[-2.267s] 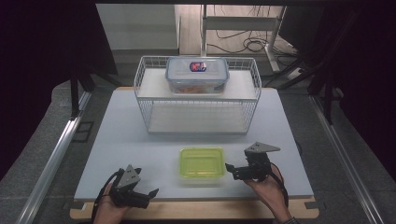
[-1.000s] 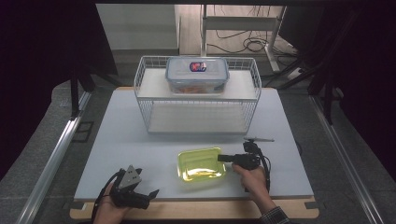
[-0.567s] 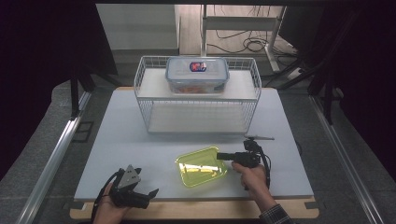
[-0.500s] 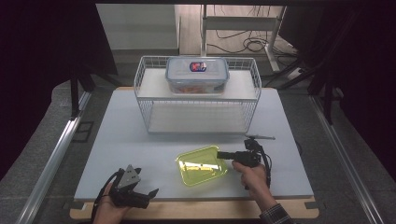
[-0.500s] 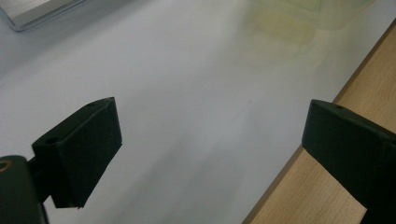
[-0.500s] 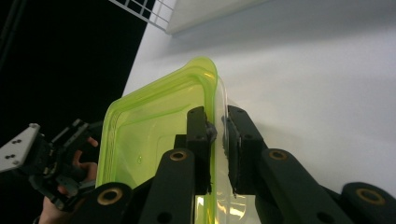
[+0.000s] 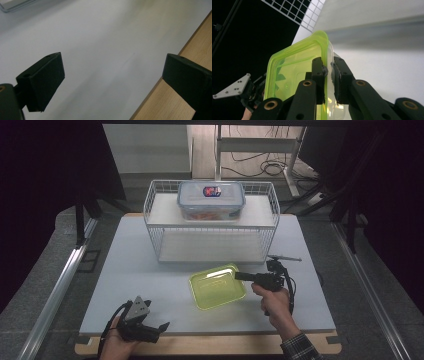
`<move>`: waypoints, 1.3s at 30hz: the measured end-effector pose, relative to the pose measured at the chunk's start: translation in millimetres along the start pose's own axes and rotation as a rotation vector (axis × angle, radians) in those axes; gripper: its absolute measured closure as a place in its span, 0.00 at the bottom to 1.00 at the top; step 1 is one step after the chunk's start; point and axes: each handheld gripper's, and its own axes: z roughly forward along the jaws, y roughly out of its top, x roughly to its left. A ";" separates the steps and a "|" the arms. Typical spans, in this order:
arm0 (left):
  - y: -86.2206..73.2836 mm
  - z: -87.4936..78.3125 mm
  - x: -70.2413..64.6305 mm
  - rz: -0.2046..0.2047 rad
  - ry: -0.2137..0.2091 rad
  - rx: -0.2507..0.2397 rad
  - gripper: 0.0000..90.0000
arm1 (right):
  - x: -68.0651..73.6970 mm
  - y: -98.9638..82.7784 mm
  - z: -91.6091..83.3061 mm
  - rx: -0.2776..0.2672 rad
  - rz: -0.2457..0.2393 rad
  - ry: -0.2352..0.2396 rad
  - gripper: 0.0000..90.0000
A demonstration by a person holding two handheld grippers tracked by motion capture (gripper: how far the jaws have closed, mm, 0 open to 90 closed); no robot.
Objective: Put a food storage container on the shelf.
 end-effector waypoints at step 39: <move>0.0 -1.1 0.2 -0.001 -0.015 -0.016 0.05 | 72.3 90.4 -45.7 -0.161 -0.058 0.070 0.89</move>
